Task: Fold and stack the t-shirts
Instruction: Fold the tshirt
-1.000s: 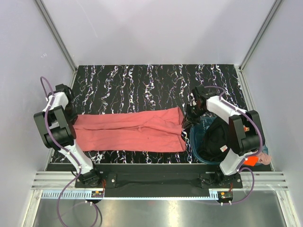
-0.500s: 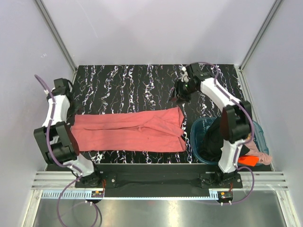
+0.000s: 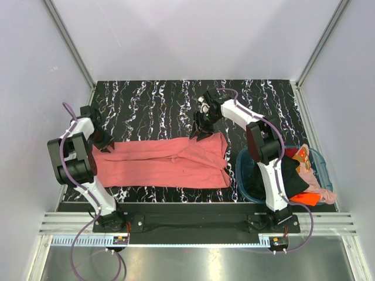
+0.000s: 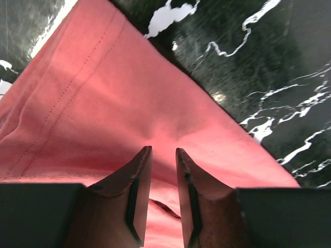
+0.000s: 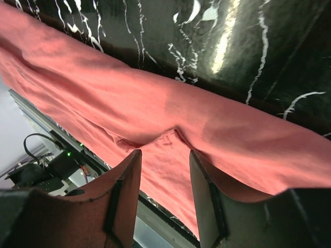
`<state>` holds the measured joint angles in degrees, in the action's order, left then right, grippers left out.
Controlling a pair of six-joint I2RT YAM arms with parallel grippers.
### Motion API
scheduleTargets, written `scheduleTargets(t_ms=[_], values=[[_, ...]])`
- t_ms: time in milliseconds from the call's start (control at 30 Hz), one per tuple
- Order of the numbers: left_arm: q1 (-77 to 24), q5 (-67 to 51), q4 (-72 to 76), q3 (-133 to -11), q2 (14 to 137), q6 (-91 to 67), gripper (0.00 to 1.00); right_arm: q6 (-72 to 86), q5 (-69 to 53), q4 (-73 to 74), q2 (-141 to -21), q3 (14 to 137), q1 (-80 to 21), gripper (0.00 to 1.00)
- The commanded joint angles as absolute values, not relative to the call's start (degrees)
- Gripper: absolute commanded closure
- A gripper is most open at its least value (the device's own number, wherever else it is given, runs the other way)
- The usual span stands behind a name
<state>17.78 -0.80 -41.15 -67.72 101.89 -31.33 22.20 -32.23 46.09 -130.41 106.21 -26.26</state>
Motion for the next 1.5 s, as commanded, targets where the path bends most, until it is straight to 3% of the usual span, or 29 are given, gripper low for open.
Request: scheduleTargets(t_ms=[0,467,833,867,933,1267,1367,1467], values=[[17.9,-0.1,-41.8,-67.2,101.9,-30.8,0.71,21.6,-34.1,46.4,-130.9,109.2,-26.6,0.51],[18.0,3.0,-43.3,-66.9,99.1,-32.2,0.71,20.7,-35.6,45.4,-133.9,108.4,-28.5,0.59],[18.0,3.9,-43.9,-67.1,97.4,-31.5,0.70,20.5,-33.0,46.2,-133.9,108.3,-30.2,0.83],[18.0,3.8,-43.9,-67.2,97.4,-31.5,0.70,20.4,-32.8,46.3,-133.9,108.3,-30.2,0.93],[17.9,3.7,-43.9,-67.3,97.2,-31.6,0.70,20.6,-32.6,47.1,-133.6,108.5,-30.3,1.00],[17.9,2.9,-43.9,-68.1,96.0,-30.9,0.68,27.0,-35.0,44.2,-119.6,92.6,-34.4,1.00],[18.1,3.1,-43.9,-67.9,95.1,-30.7,0.67,29.4,-37.0,42.5,-116.0,86.4,-37.3,0.96],[17.9,3.8,-43.9,-67.3,94.4,-30.6,0.66,30.0,-43.0,40.3,-114.0,82.6,-40.9,0.85]])
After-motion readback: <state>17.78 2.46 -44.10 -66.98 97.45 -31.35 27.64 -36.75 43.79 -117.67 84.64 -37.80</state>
